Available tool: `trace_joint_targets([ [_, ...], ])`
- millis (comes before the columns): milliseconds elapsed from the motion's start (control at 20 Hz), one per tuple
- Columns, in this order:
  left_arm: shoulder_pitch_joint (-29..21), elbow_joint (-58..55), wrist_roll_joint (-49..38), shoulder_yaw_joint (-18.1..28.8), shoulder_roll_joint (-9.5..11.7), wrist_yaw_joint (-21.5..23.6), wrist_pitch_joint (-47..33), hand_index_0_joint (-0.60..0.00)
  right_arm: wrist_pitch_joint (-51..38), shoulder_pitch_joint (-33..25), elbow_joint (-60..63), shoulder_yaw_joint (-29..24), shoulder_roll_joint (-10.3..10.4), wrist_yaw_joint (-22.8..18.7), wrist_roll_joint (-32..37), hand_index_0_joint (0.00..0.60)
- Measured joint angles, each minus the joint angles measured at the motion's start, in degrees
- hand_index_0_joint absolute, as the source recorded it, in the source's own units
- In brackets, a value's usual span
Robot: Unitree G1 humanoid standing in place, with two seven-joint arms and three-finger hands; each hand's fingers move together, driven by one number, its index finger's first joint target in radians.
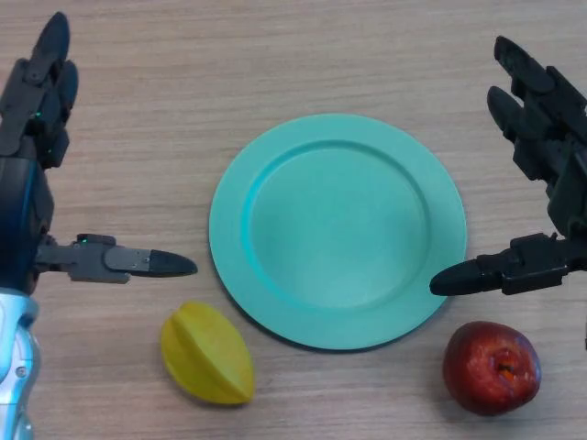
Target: Pick up the yellow starfruit and place it on the plate
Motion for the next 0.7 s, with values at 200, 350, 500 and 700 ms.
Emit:
trace_joint_targets([
  [200, 0.7, -0.2, -2.3, 0.0, 0.0, -1.2, 0.0, 0.000, -0.8, 0.0, 0.1, 0.8, 0.2, 0.0, -1.4, 0.000],
  [350, 0.7, -0.6, -2.3, 0.0, 0.2, -1.9, 0.1, 0.000, -2.3, 0.0, 0.7, 1.0, 0.3, 0.0, -1.4, 0.000],
  [500, 0.7, -1.0, -2.1, 0.0, 0.4, -1.9, 0.1, 0.000, -2.7, 0.0, 0.9, 1.5, 0.5, 0.0, -1.4, 0.000],
  [700, 2.6, -6.3, -1.7, 0.9, 0.3, -1.9, 2.4, 0.000, -2.7, 0.0, 0.8, 1.6, 0.8, -0.3, -1.4, 0.000],
])
